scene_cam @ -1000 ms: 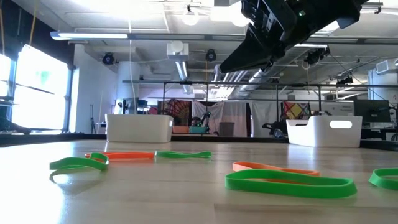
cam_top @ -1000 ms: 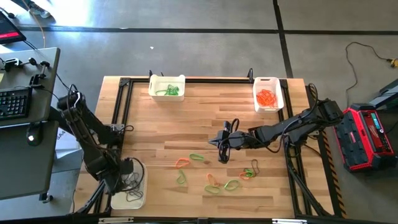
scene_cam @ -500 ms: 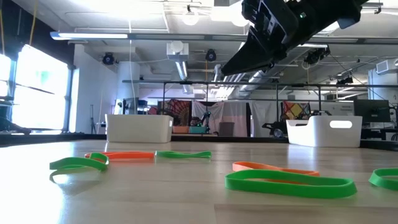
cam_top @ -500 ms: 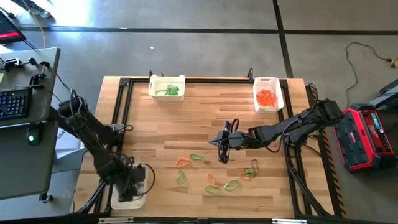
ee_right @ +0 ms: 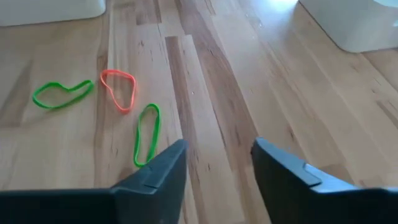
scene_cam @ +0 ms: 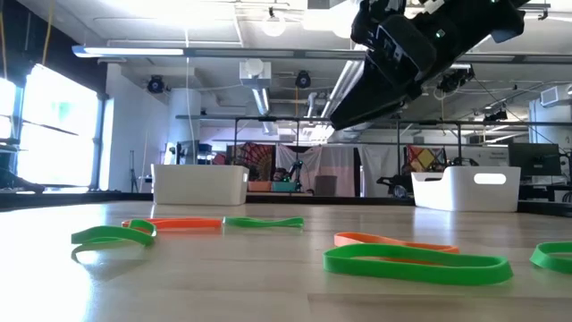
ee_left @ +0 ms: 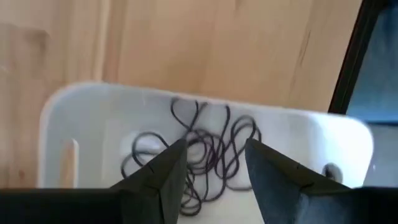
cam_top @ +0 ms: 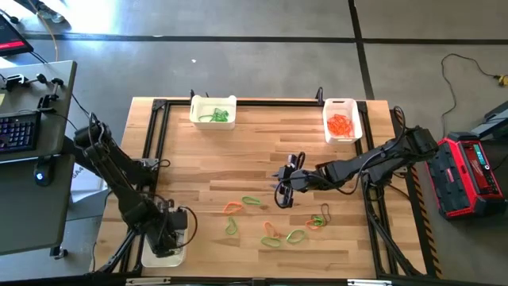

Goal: Sort rubber bands into baskets
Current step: Put the green rubber band into the top left white bin

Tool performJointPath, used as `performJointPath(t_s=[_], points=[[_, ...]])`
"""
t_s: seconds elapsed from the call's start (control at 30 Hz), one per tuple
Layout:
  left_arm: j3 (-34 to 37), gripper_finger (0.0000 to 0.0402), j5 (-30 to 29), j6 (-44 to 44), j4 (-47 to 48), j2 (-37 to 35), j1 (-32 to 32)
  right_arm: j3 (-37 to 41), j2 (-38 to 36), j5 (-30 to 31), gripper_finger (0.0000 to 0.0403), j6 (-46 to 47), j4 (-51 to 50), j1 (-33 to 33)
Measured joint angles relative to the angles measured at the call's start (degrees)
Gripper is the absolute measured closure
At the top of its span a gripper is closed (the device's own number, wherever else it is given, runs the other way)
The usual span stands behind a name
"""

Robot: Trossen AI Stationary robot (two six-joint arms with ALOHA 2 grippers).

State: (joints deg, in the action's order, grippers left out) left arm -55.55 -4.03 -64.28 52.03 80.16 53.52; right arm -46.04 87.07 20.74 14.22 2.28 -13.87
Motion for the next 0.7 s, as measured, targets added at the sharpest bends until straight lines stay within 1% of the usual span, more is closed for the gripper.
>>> performJointPath(t_s=[0.07,0.17,0.3,0.47,0.57,0.7], points=[[0.0,0.0243,-2.5,0.0,-0.4,-1.2,-0.1,0.0,0.0,-0.4,0.0217,0.8,-0.2,0.0],[0.0,0.0243,-5.7,0.6,-2.1,-1.9,-1.3,0.0,0.0,-1.6,0.0205,1.2,-0.3,0.0],[0.0,0.0243,-8.7,5.7,-4.7,-1.4,-6.2,0.0,0.0,-1.7,0.0203,0.7,-0.1,0.0],[0.0,0.0243,-10.1,18.9,-11.6,0.5,-15.5,0.0,0.0,-1.7,0.0203,-0.1,0.0,0.0],[0.0,0.0243,-8.4,27.5,-17.0,1.7,-21.6,0.0,0.0,-1.7,0.0203,-0.2,0.0,0.0],[0.0,0.0241,-6.0,36.8,-22.6,3.8,-28.9,0.0,0.0,-1.7,0.0203,-0.1,0.0,0.0]])
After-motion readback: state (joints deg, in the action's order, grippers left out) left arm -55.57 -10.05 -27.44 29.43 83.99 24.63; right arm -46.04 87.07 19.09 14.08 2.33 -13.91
